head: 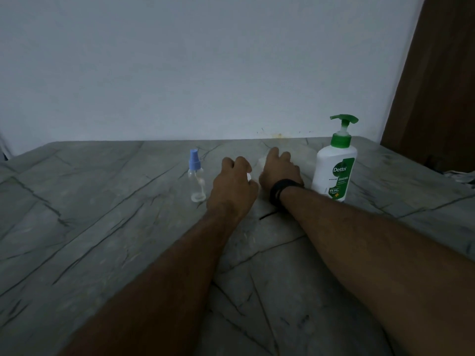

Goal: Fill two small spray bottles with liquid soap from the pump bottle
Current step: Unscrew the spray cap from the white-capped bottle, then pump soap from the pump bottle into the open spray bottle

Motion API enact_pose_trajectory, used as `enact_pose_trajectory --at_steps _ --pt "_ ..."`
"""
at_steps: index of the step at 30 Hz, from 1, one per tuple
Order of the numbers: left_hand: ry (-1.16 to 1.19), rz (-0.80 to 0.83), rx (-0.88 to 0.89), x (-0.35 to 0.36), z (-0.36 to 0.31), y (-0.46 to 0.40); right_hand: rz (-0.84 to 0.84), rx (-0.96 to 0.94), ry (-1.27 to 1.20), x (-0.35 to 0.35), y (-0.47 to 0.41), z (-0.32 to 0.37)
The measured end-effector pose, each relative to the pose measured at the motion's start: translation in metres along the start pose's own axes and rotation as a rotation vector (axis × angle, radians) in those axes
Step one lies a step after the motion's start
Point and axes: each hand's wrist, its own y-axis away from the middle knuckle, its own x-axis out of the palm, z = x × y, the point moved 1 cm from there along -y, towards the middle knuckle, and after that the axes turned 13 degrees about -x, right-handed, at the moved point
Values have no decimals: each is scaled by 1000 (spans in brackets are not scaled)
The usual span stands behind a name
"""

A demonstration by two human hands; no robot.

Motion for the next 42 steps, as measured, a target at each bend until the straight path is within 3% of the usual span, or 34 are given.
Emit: enact_pose_trajectory --at_steps 7,12,15,18,25,28,34,36,38,42 --pt "-238 88 -57 0 5 0 104 -11 -11 -31 11 5" --pt "60 -37 -58 -1 -1 1 -20 -35 -237 -30 34 3" --pt "204 3 -77 1 -7 3 -100 -93 -365 -31 55 2" --pt "232 78 -35 4 -11 6 -108 -183 -372 -31 70 -1" --pt "250 81 -42 8 -4 2 -80 -284 -331 -42 84 -5" --pt "258 97 -48 12 -3 -1 -183 -413 -315 -61 100 -4" --pt "233 109 -38 14 -1 -2 -600 -637 -236 -117 125 -13" --pt "230 110 -38 14 -1 -1 -715 -599 -167 -129 117 -28" --pt "244 109 -40 15 -1 -2 -728 -501 -244 -134 105 -46" --pt "253 113 -41 15 0 -2 -514 -278 -539 -124 86 -74"
